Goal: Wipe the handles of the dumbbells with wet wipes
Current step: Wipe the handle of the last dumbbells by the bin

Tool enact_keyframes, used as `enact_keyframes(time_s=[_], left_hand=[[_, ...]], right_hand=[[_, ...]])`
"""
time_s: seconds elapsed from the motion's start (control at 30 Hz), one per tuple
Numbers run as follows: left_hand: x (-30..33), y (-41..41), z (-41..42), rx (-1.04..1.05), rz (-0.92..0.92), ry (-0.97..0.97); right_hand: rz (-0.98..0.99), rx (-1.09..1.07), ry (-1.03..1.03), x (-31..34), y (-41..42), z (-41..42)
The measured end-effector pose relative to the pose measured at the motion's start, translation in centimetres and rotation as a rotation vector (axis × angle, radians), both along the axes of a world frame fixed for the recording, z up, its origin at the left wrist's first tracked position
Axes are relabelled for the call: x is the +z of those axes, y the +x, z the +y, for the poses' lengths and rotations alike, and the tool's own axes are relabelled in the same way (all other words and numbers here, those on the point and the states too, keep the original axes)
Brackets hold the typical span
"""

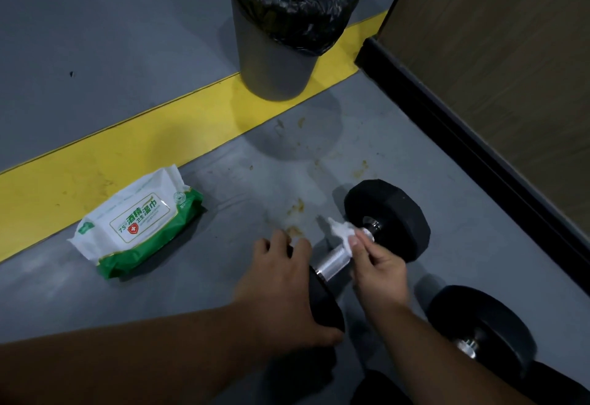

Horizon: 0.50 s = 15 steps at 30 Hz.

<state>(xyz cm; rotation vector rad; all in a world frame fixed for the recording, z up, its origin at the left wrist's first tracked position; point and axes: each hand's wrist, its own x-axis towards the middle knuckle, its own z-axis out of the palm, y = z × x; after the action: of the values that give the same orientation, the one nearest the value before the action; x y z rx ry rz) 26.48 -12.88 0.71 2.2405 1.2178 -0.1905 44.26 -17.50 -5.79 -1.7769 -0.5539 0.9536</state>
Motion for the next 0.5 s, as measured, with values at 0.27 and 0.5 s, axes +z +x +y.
enact_keyframes(time_s=[0.27, 0.5], left_hand=[[0.0, 0.0, 1.2, -0.093, -0.051, -0.099], [-1.4, 0.0, 2.8, -0.006, -0.091, -0.262]], right_hand=[[-0.064, 0.105, -0.063, 1.2, 0.6, -0.4], [0.037, 0.243, -0.098, 0.2, -2.5, -1.8]])
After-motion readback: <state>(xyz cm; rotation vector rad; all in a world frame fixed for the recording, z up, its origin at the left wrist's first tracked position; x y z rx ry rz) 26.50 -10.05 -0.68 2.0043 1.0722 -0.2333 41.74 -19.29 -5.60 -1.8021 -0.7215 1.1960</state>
